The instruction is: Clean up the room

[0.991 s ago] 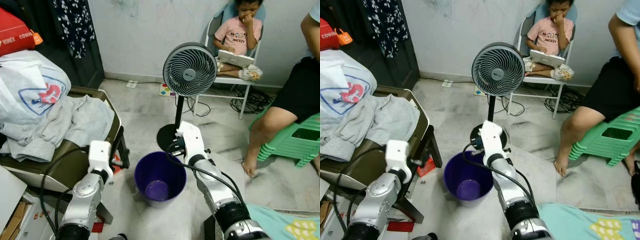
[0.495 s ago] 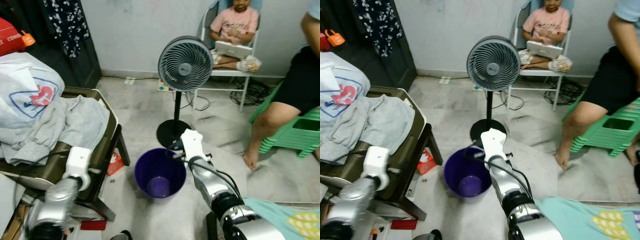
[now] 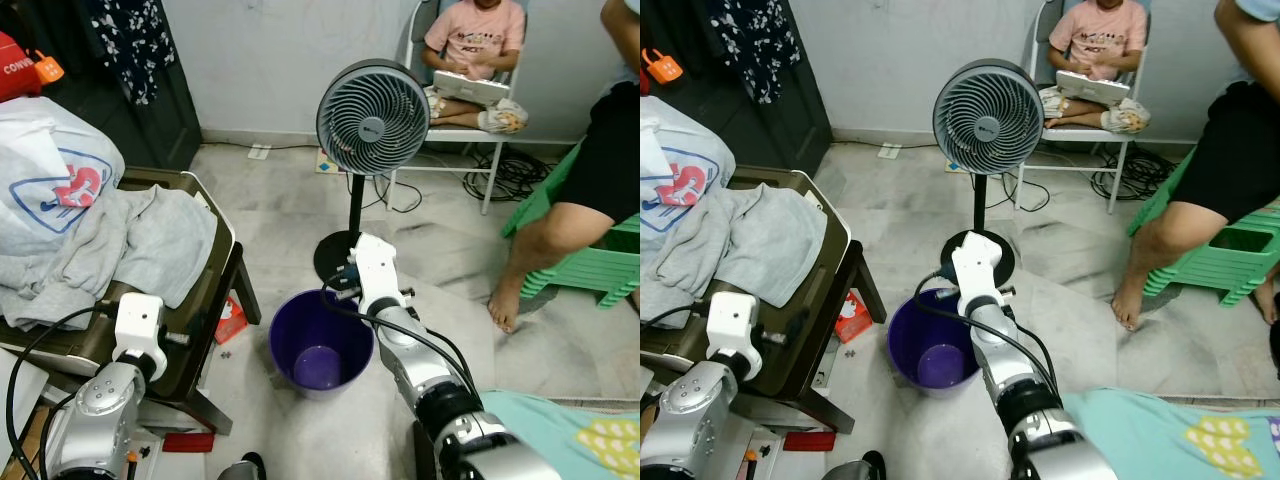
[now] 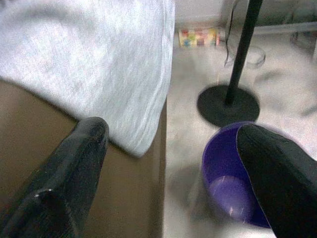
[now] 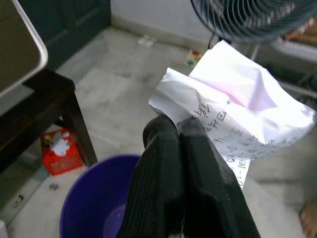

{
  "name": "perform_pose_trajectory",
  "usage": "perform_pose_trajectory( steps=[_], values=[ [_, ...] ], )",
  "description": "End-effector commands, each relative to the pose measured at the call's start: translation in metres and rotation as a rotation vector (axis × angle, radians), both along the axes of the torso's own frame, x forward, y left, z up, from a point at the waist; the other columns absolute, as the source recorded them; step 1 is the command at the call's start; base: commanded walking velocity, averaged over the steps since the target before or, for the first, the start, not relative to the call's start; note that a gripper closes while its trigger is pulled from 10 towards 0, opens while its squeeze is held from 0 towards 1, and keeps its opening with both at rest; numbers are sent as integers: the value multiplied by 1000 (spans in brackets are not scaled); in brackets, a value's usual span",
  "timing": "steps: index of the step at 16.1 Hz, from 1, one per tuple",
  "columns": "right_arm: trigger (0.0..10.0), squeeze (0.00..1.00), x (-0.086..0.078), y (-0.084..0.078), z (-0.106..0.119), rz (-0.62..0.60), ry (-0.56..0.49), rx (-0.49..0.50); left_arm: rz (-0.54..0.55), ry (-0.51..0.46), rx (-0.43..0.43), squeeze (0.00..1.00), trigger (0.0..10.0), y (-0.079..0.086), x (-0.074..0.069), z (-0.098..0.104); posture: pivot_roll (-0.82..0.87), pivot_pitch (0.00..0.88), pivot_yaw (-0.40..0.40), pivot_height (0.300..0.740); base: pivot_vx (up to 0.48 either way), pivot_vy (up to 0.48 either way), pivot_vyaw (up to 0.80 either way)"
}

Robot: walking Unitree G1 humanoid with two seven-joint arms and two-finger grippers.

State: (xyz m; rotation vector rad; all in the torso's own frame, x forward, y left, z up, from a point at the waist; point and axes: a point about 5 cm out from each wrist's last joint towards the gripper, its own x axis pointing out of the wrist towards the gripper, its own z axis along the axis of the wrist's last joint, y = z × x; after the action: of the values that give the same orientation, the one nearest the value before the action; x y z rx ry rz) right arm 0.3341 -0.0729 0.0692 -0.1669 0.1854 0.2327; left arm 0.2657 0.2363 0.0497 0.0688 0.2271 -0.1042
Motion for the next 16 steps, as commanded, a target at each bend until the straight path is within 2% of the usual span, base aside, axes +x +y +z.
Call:
perform_pose_trajectory(
  steps=[1,3,4,7,10,13,16],
  values=[
    [10000,0,-1,0,6,18,-31,9,10,-31,-55,0,10000,-3,-3,6,41,147,22,740,0,0,0],
    [10000,0,-3,-8,15,35,-84,9,-52,-106,-214,0,10000,-21,-10,22,20,140,-1,740,0,0,0],
    [10000,0,-6,-12,17,43,-99,4,-99,-110,-241,0,10000,-31,-16,28,8,137,-12,740,0,0,0],
    [10000,0,-17,-23,14,71,-87,-25,-215,-115,-200,0,10000,-52,-33,37,-7,116,-32,740,0,0,0],
    [10000,0,-21,-36,22,51,-104,-17,-185,-108,-192,0,10000,-46,-36,40,-13,100,-31,740,0,0,0],
    [10000,0,-24,-45,29,36,-133,-19,-145,-124,-213,0,10000,-42,-34,43,-24,86,-30,740,0,0,0],
    [10000,0,-26,-43,32,59,-146,-29,-130,-151,-244,0,10000,-45,-25,47,-25,74,-31,740,0,0,177]
  ],
)
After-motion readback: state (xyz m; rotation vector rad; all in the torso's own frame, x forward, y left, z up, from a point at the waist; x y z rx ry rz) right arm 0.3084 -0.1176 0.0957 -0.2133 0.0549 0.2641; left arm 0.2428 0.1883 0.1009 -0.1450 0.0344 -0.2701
